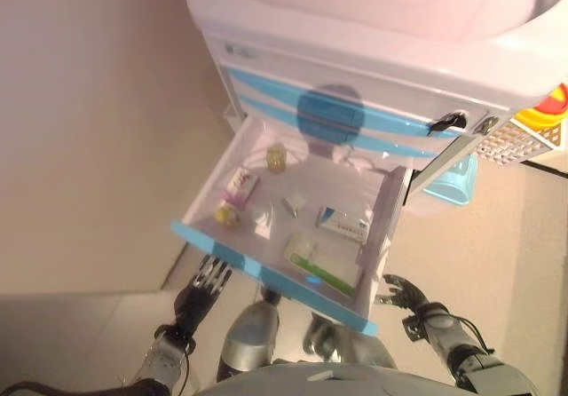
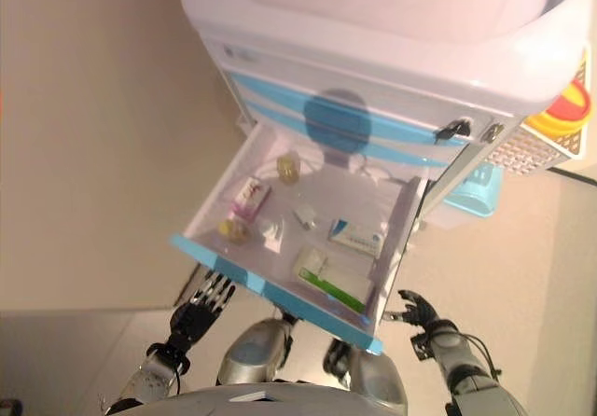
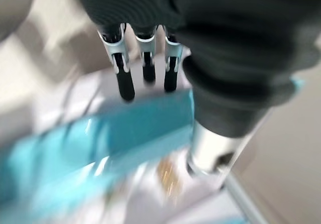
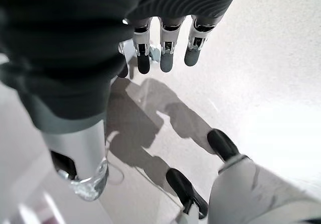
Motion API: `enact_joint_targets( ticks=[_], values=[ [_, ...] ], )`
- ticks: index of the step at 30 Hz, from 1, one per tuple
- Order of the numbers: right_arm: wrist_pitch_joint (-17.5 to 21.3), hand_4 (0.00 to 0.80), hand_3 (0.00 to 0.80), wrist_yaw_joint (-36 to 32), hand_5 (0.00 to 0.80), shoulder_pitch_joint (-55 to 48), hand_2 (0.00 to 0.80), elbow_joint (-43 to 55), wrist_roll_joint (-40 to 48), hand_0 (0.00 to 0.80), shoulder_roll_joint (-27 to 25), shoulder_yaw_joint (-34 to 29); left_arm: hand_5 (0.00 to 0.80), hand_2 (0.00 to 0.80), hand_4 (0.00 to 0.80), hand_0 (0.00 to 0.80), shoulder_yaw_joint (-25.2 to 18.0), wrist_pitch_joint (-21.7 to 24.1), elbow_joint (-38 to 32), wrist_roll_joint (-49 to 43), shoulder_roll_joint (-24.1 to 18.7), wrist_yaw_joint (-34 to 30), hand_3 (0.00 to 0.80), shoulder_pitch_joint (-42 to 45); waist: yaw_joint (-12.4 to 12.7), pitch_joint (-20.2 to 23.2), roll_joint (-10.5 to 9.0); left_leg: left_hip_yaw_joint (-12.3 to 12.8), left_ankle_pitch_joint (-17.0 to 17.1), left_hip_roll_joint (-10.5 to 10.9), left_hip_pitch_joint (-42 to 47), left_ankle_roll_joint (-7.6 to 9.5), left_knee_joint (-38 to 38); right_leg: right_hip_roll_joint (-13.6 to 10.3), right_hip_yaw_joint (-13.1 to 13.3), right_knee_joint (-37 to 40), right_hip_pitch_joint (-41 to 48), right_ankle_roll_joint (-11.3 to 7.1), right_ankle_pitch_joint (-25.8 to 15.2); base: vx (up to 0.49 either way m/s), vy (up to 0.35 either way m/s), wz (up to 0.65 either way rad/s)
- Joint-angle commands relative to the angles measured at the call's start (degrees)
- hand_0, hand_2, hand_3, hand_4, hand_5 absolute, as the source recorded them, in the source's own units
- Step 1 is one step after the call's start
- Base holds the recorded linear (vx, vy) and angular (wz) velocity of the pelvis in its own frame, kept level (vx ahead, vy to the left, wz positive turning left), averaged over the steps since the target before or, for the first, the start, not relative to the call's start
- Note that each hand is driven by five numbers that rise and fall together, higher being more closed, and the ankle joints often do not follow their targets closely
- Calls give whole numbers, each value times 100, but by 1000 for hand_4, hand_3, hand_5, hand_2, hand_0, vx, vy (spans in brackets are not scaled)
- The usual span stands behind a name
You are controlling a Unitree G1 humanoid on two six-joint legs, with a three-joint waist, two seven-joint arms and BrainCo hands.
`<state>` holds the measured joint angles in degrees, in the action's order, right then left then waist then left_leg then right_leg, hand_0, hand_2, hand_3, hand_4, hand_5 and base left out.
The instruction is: Open the drawer and pick up the medicine
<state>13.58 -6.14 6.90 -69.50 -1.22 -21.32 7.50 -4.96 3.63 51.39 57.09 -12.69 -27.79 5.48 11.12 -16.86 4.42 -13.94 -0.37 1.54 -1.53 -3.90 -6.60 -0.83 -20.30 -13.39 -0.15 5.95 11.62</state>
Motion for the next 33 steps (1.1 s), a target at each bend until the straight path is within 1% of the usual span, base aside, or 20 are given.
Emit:
enact_joint_targets(
  ticks=[1,3,4,5,6,7,8,9,11,14,16,17,18,19,21,22,25,26,30,33],
  values=[
    [370,0,0,277,0,-170,0,58,-84,0,-96,-26,0,0,0,0,-275,452,440,-1108,-636,819,0,240,15,-4,-302,124,113,546,-277,350,196,-11,473,277,98,-445,-403,34,20,-20],
    [429,0,0,421,0,-190,0,100,-44,0,-74,36,0,0,0,0,-274,435,1029,-1437,-679,1053,0,-11,-116,9,-398,225,83,520,-266,406,224,11,612,306,46,-472,-439,36,17,-32],
    [437,0,0,484,0,-192,0,108,-45,0,-66,47,0,0,0,0,-253,453,1165,-1546,-684,1135,0,-67,-153,10,-424,254,74,515,-267,418,227,13,647,314,29,-485,-454,32,22,-35],
    [389,0,0,657,0,-193,0,133,-40,0,-38,74,0,0,0,0,-176,363,1492,-1794,-712,1243,0,-217,-229,11,-490,329,43,511,-273,456,223,18,742,327,-22,-516,-496,23,29,-36],
    [239,0,0,953,0,-189,0,164,-23,0,-11,94,0,0,0,0,-105,323,1907,-2088,-731,1566,0,-391,-346,7,-578,447,4,495,-270,516,233,28,861,335,-87,-556,-545,32,43,-45],
    [167,0,0,1190,0,-185,0,162,17,0,-4,82,0,0,0,0,-53,272,2125,-2221,-756,1670,0,-486,-401,-1,-622,533,-15,481,-256,544,244,38,959,344,-126,-584,-592,29,50,-55],
    [49,0,0,1483,0,-180,0,174,175,0,1,45,0,0,0,0,-54,95,2242,-2183,-770,1825,0,-558,-465,-8,-667,612,-37,474,-223,573,269,45,1043,363,-150,-620,-643,34,48,-71],
    [-20,0,0,1701,0,-181,0,193,251,0,2,-6,0,0,0,0,-54,42,2294,-2294,-781,1992,0,-581,-507,-14,-703,673,-62,465,-197,595,281,45,1101,380,-160,-653,-680,35,30,-69],
    [-34,0,0,2266,0,-217,0,377,493,0,-31,-246,0,0,0,0,-74,-88,2350,-2274,-834,2046,0,-569,-628,-19,-828,843,-127,414,-127,652,309,55,1269,445,-184,-755,-821,34,-16,-54],
    [108,0,0,3067,0,-328,0,965,384,0,-156,-639,0,0,0,0,-59,-222,2316,-2386,-852,2213,0,-462,-764,-46,-1010,1091,-223,355,-98,726,293,48,1473,551,-247,-916,-1064,-3,-55,-58],
    [157,0,0,3566,0,-397,0,1773,238,0,-326,-856,0,0,0,0,-15,-223,2289,-2631,-843,2211,0,-323,-858,-71,-1109,1255,-276,325,-88,761,283,37,1607,622,-307,-1022,-1230,-41,-39,-66],
    [167,0,0,3788,0,-460,0,2336,57,0,-433,-954,0,0,0,0,-4,-247,2259,-2637,-825,2241,0,-237,-908,-80,-1140,1332,-306,319,-93,781,272,33,1665,642,-341,-1059,-1286,-69,16,-69],
    [186,0,0,4094,0,-566,0,3209,-253,0,-547,-1017,0,0,0,0,-17,-242,2208,-2918,-790,2284,0,-108,-984,-105,-1184,1445,-363,313,-80,793,238,18,1734,652,-365,-1115,-1353,-69,32,-58],
    [328,0,0,4179,0,-590,0,3328,-370,0,-557,-1029,0,0,0,0,-19,-235,2201,-3028,-784,2221,0,-82,-1002,-87,-1198,1470,-355,314,-106,792,236,12,1747,664,-397,-1125,-1385,-80,50,-51],
    [272,0,0,4119,0,-739,0,4951,-1010,0,-707,-1231,0,0,0,0,-8,-170,2213,-3289,-674,2223,0,87,-1120,-58,-1243,1650,-395,301,-85,821,271,-19,1794,690,-459,-1208,-1472,-72,51,-46],
    [543,0,0,3947,0,-788,0,5531,-1236,0,-783,-1299,0,0,0,0,-27,-134,2240,-3568,-610,2161,0,138,-1169,-29,-1258,1707,-430,311,-73,833,264,-38,1831,696,-488,-1239,-1501,-48,59,-53],
    [817,0,0,3340,0,-721,0,6733,-1438,0,-1168,-1328,0,0,0,0,106,-39,2291,-3909,-501,2254,0,182,-1188,67,-1260,1805,-476,308,-44,820,285,-74,1865,730,-502,-1274,-1490,-21,47,-41],
    [845,0,0,3191,0,-674,0,6948,-1420,0,-1283,-1306,0,0,0,0,150,7,2320,-4004,-470,2266,0,180,-1179,95,-1257,1821,-487,308,-41,813,287,-83,1869,739,-502,-1277,-1483,-20,36,-21],
    [1368,0,0,2354,0,-446,0,7804,-1421,0,-1736,-1096,0,0,0,0,396,252,2356,-4253,-373,2372,0,184,-1116,260,-1236,1838,-506,325,-8,789,336,-114,1867,811,-457,-1277,-1427,-7,23,-16],
    [1561,0,0,1753,0,-139,0,8368,-1430,0,-2073,-752,0,0,0,0,588,391,2361,-4104,-326,2493,0,165,-990,432,-1216,1747,-482,343,25,770,428,-111,1826,908,-362,-1244,-1354,6,-3,4]
  ],
)
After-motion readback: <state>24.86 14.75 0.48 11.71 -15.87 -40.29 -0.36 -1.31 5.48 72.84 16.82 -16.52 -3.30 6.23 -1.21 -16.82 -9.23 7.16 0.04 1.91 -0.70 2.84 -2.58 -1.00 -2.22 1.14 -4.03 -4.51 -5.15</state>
